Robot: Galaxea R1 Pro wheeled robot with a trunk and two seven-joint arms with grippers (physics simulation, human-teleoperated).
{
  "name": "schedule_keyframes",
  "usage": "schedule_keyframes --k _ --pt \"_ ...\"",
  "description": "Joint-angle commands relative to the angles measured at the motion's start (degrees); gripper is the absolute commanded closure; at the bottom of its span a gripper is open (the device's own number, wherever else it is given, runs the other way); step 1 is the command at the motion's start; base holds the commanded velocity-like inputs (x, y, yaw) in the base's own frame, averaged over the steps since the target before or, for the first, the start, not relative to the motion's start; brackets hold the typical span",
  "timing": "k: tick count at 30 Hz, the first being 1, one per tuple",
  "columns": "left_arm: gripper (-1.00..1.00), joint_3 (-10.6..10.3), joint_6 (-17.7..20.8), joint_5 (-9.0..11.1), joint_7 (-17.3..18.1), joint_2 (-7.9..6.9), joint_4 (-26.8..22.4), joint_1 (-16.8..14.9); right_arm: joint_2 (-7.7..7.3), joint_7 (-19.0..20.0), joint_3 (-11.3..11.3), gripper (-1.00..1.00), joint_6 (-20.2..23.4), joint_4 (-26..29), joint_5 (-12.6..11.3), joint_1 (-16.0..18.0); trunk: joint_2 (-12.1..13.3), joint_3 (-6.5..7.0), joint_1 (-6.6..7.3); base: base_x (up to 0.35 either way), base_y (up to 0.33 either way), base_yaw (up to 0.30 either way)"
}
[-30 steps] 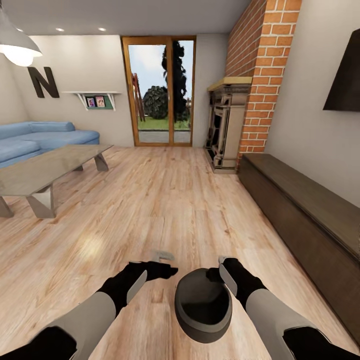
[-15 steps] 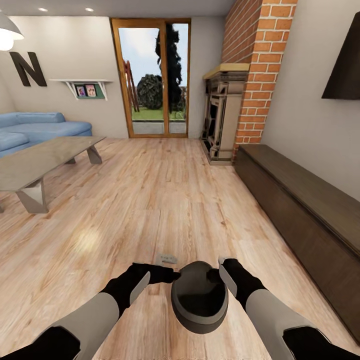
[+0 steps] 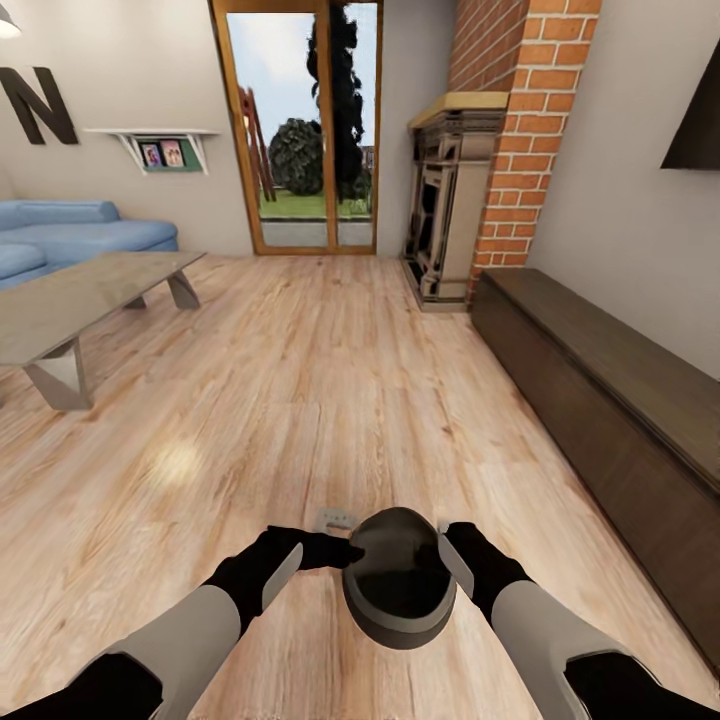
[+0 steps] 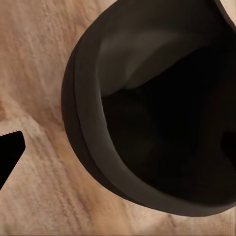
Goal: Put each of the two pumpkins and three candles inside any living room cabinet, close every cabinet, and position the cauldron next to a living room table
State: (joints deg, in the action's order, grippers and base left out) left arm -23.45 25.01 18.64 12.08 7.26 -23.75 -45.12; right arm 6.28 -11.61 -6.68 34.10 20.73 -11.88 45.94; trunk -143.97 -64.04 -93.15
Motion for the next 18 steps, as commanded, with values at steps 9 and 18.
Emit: schedule_keyframes --k 9,18 --pt "-1.00 -0.2 0.3 0.3 -0.1 0.01 -0.1 0.0 -0.04 -0.5 -0.4 -1.00 0.3 0.0 -0.6 0.0 -0.1 -1.04 -0.11 0.000 0.000 -0.101" --pt "-1.00 -0.2 0.2 0.3 -0.6 -0.02 -0.1 0.0 -0.04 -0.4 -0.4 -1.00 0.2 0.0 -0.6 0.0 -0.1 -1.03 -0.11 0.013 0.000 -0.003"
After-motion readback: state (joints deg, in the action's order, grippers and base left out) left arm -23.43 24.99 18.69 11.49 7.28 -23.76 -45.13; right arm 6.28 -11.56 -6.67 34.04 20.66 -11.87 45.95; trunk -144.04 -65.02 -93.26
